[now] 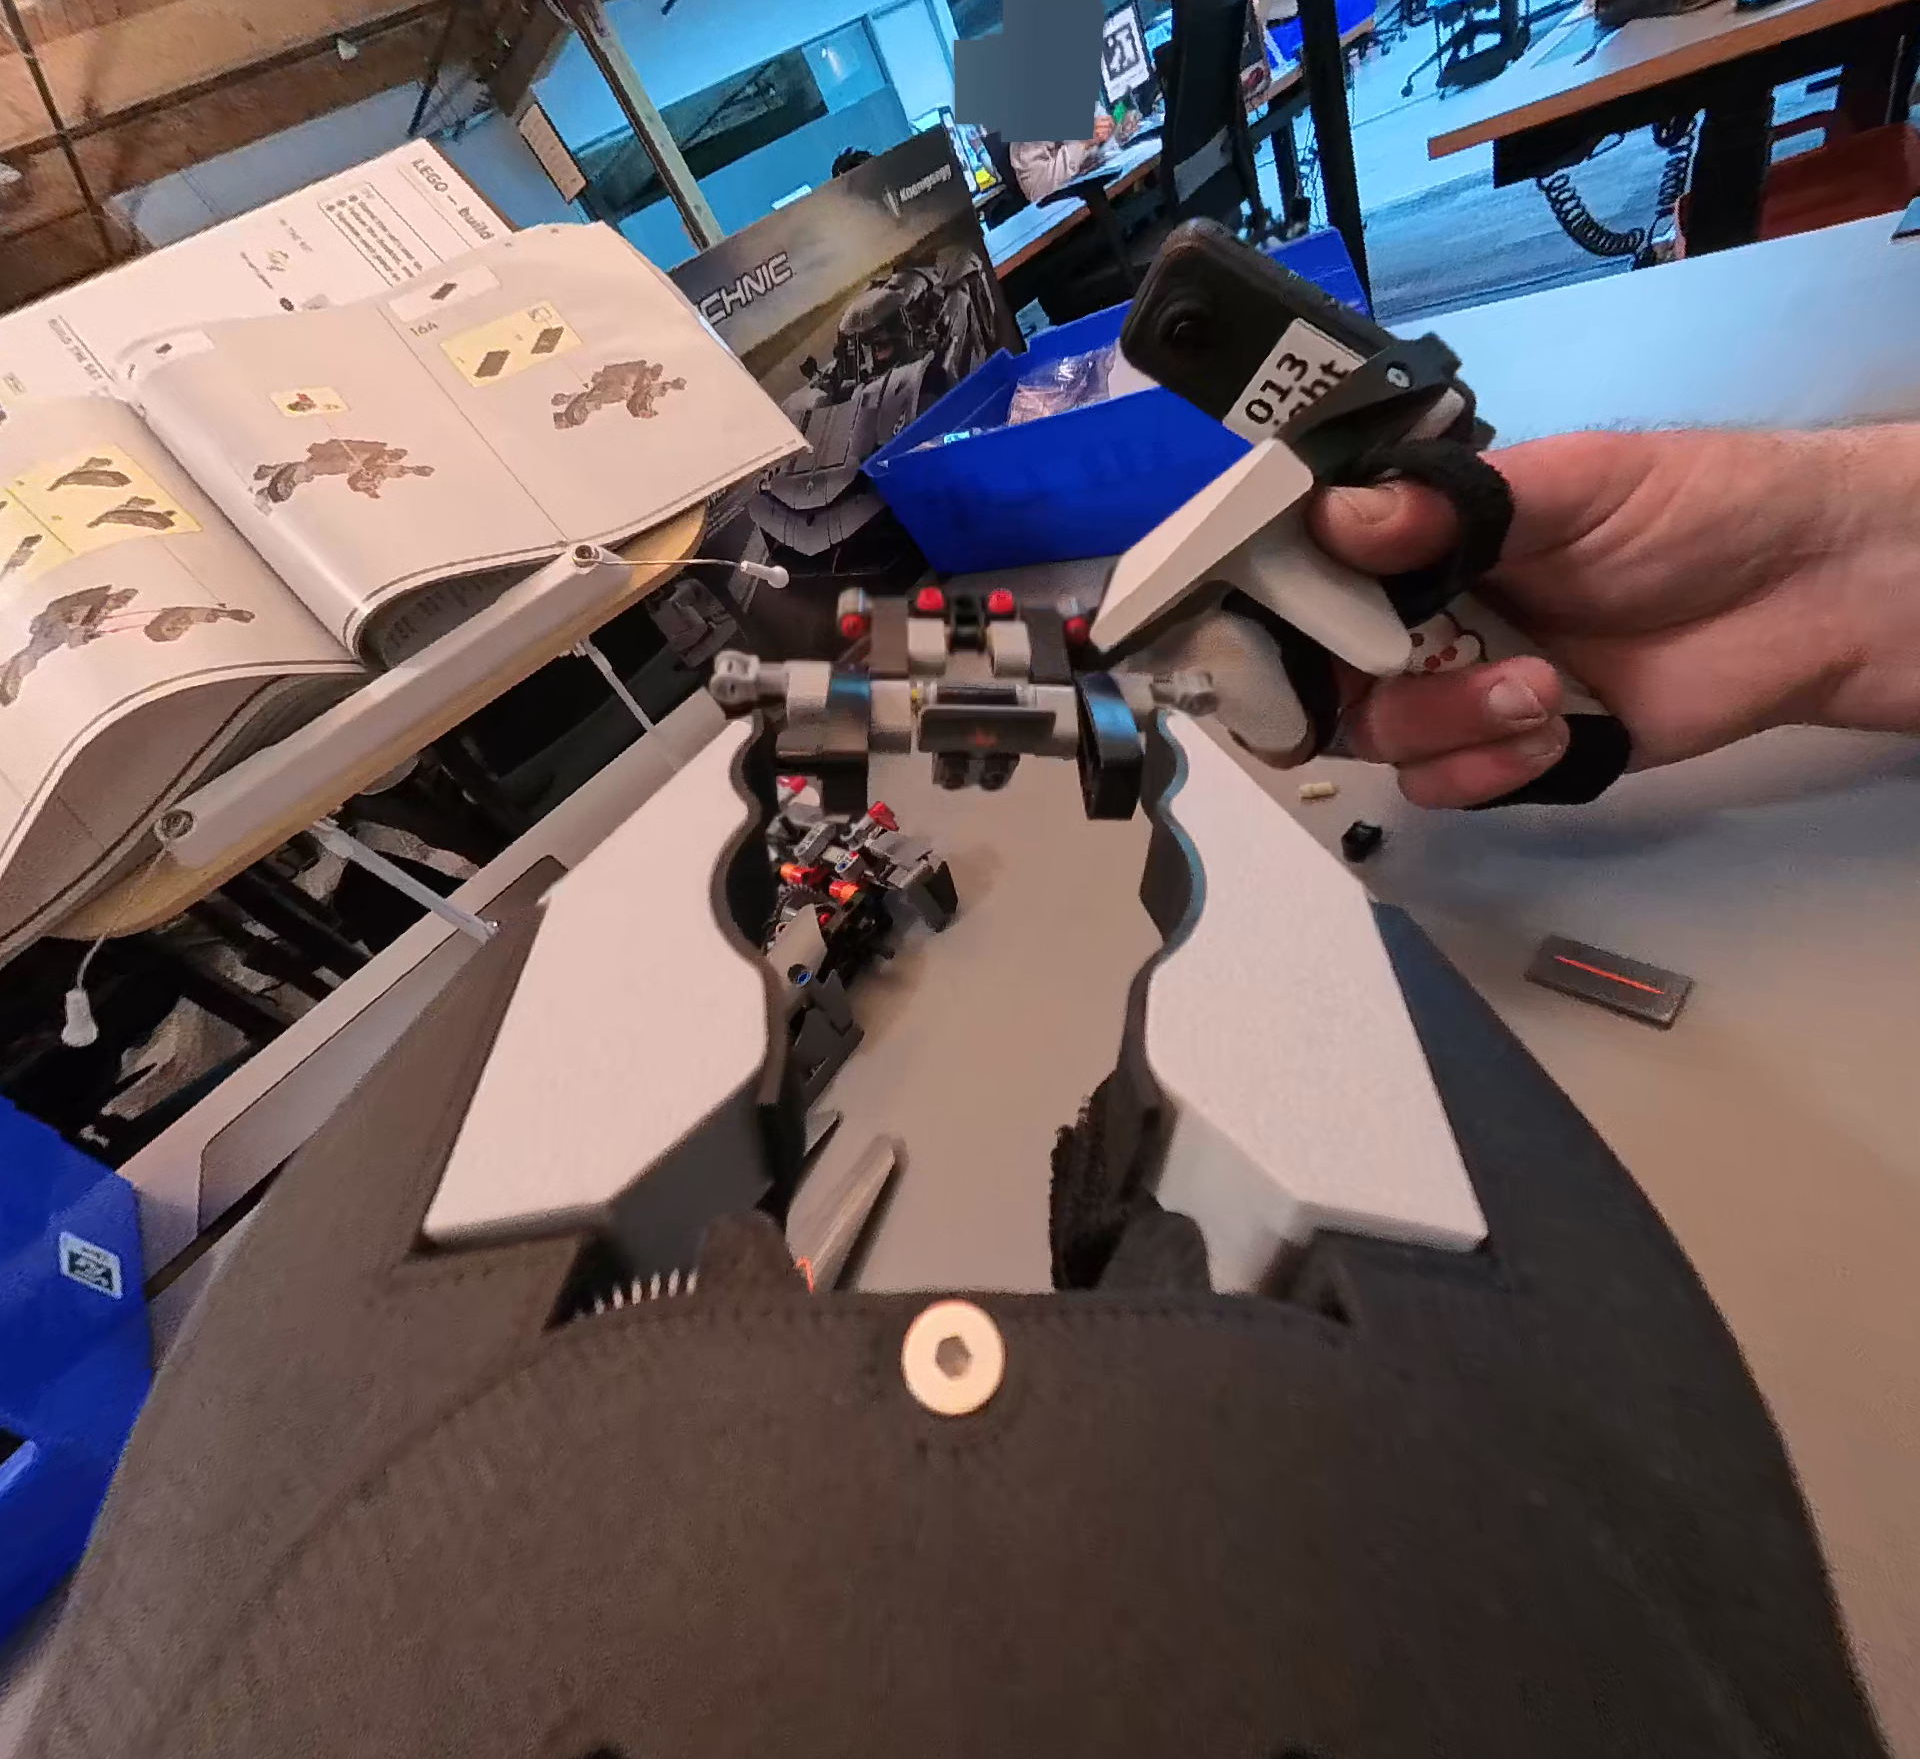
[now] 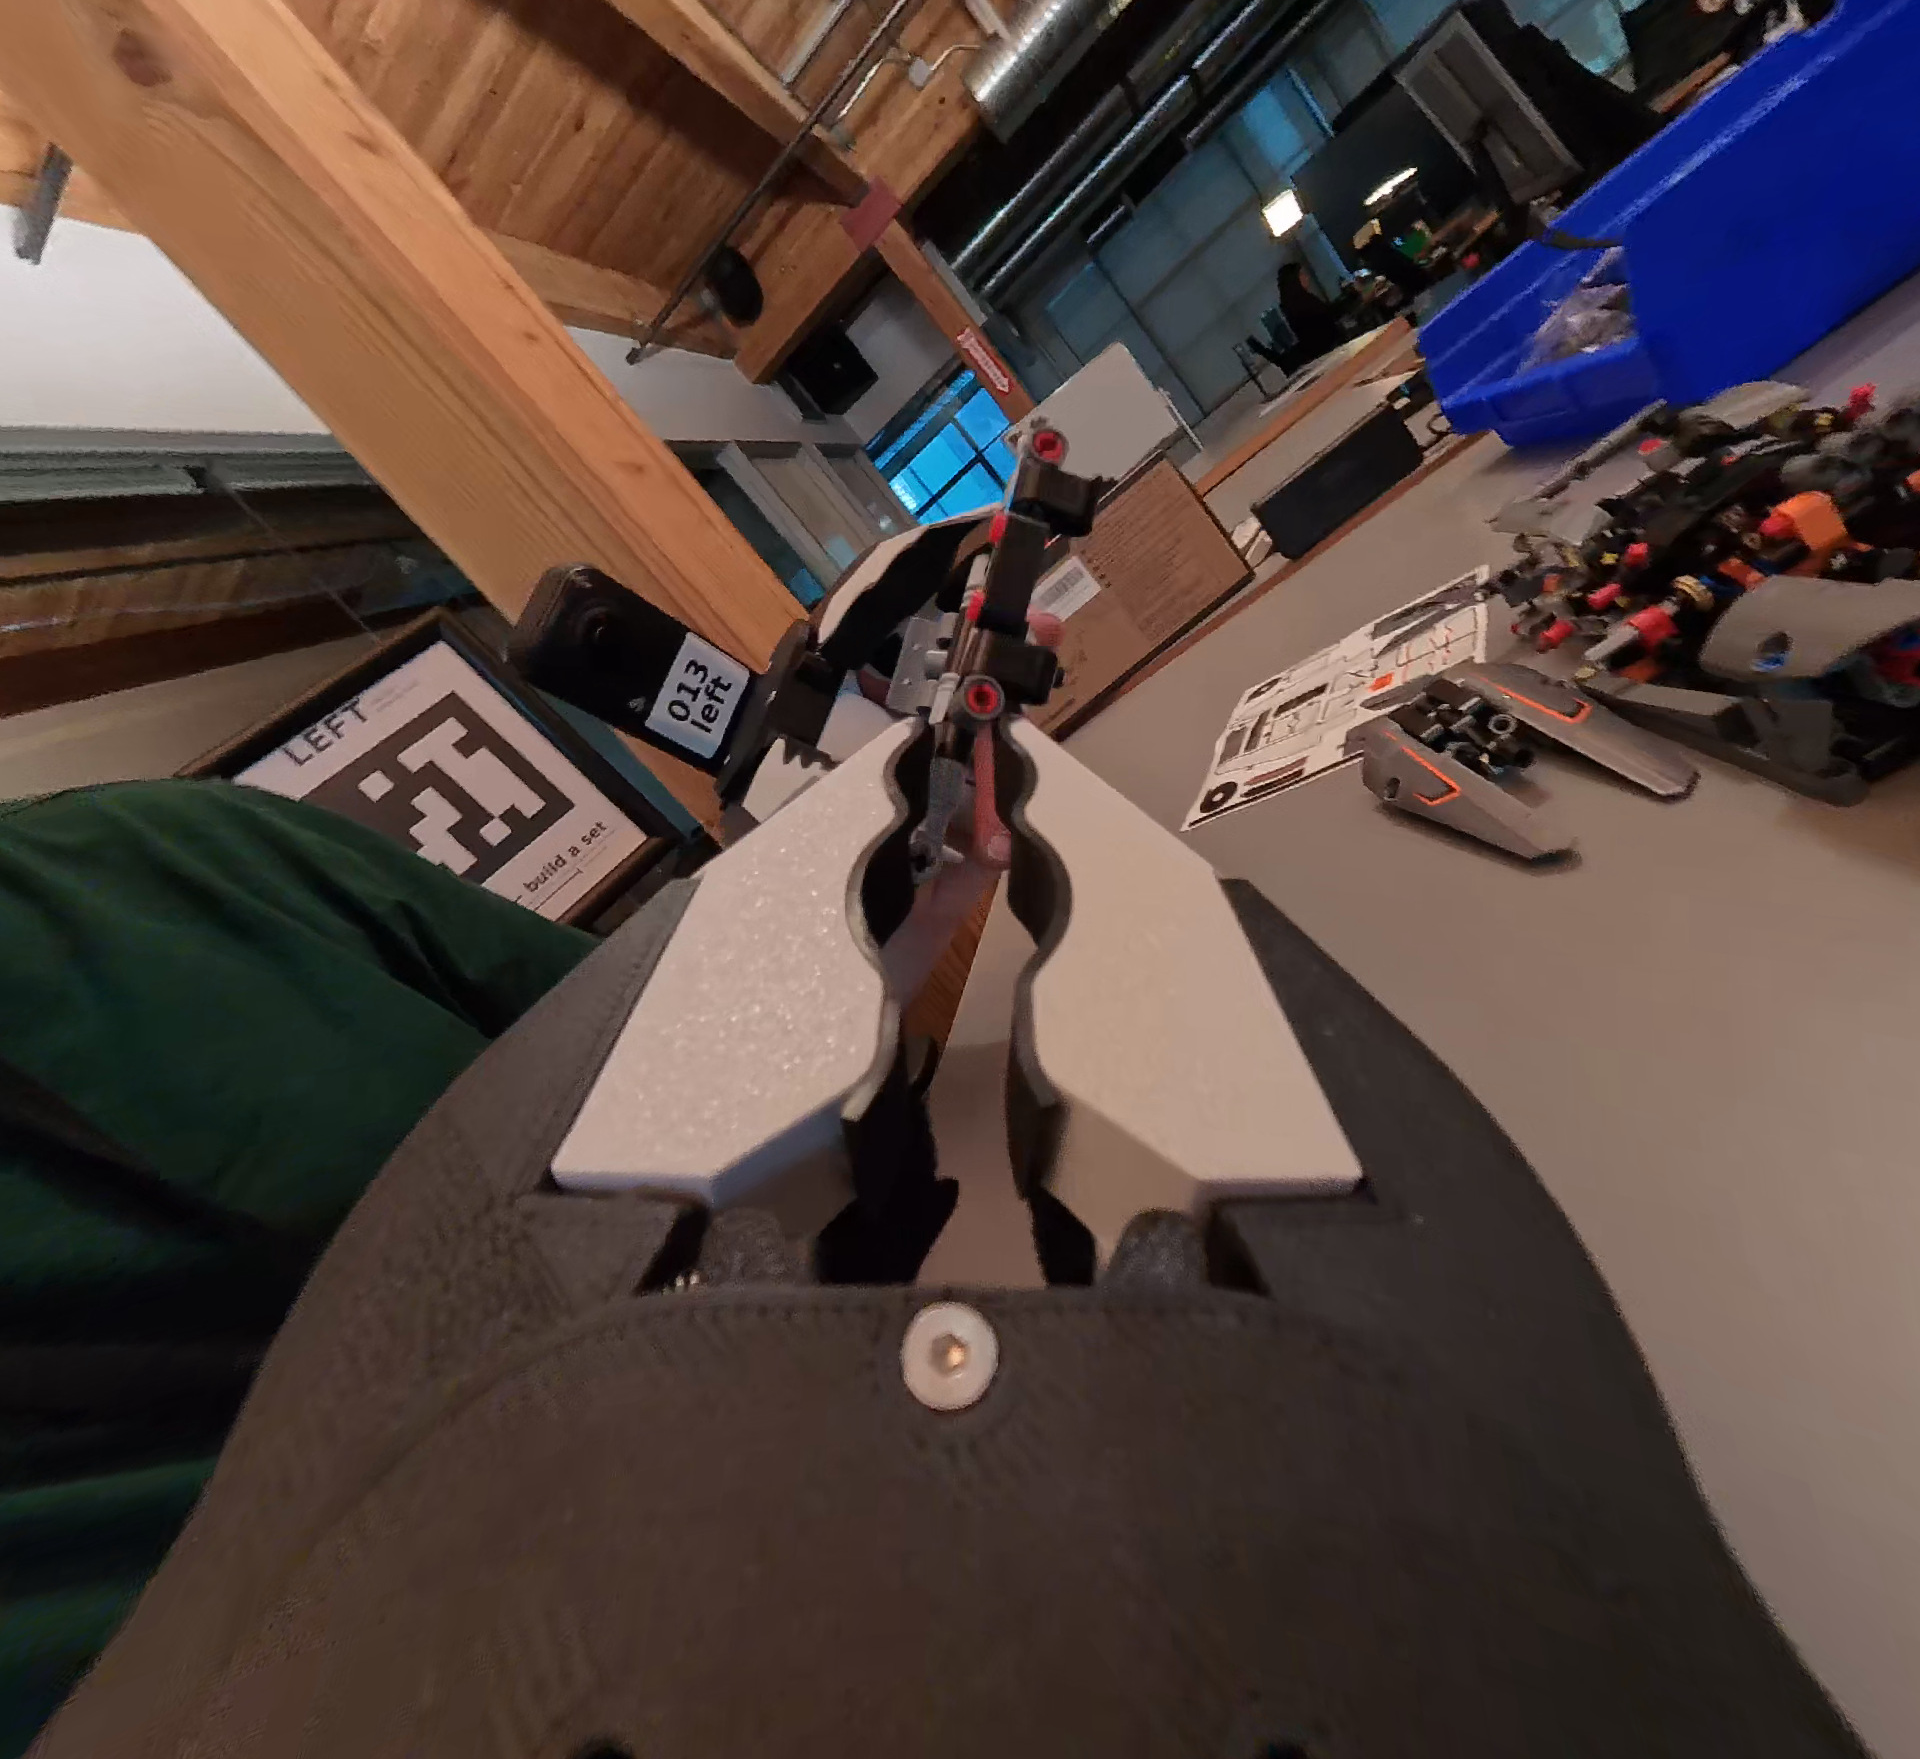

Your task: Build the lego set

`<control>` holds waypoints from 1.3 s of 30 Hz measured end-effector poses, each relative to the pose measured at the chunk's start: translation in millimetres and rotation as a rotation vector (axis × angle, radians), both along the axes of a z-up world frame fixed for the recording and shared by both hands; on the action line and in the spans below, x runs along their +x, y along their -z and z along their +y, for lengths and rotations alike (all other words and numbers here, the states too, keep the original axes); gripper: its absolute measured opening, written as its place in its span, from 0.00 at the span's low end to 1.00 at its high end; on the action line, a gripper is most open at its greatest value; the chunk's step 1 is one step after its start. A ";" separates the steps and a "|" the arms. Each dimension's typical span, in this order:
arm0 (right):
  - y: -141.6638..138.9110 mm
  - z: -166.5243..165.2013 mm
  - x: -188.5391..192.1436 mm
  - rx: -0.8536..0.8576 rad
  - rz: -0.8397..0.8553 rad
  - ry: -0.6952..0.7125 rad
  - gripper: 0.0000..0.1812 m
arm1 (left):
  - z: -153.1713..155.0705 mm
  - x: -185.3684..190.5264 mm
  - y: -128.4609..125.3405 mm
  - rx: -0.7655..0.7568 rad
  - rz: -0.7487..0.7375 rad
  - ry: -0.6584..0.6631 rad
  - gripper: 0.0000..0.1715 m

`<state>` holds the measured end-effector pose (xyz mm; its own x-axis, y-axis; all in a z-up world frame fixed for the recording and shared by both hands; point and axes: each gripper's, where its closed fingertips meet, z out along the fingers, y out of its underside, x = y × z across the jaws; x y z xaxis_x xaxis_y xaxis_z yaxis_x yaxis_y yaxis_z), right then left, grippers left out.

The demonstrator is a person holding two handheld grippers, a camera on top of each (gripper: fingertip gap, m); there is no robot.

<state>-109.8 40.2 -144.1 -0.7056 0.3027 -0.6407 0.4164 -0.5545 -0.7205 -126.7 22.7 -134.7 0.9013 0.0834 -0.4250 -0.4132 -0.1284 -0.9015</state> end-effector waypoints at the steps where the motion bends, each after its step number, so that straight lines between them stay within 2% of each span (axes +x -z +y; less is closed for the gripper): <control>1: -1.5 -1.6 1.8 0.004 0.013 -0.008 0.04 | 0.5 0.9 0.6 -0.001 0.010 -0.001 0.40; 6: -6.7 -4.7 6.5 -0.014 0.038 -0.040 0.04 | 0.4 6.3 -3.5 0.023 0.056 0.004 0.40; 12: -16.2 -9.7 14.8 -0.028 0.096 -0.079 0.03 | -0.2 14.8 -19.9 0.065 0.164 -0.022 0.40; 21: -23.8 -8.3 18.8 -0.020 0.149 -0.063 0.03 | 0.5 21.4 -27.9 0.056 0.333 -0.076 0.42; 32: -17.4 -0.3 10.9 -0.004 0.110 -0.007 0.03 | 7.3 4.0 -18.6 0.001 0.385 -0.180 0.47; 39: -8.9 3.2 3.5 0.068 0.081 0.058 0.03 | 14.7 1.8 -6.0 -0.055 0.484 -0.221 0.48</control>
<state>-106.2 43.4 -135.2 -0.7345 0.3853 -0.5586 0.3239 -0.5243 -0.7875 -124.8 37.3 -128.7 0.5645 0.2146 -0.7971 -0.7379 -0.3015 -0.6038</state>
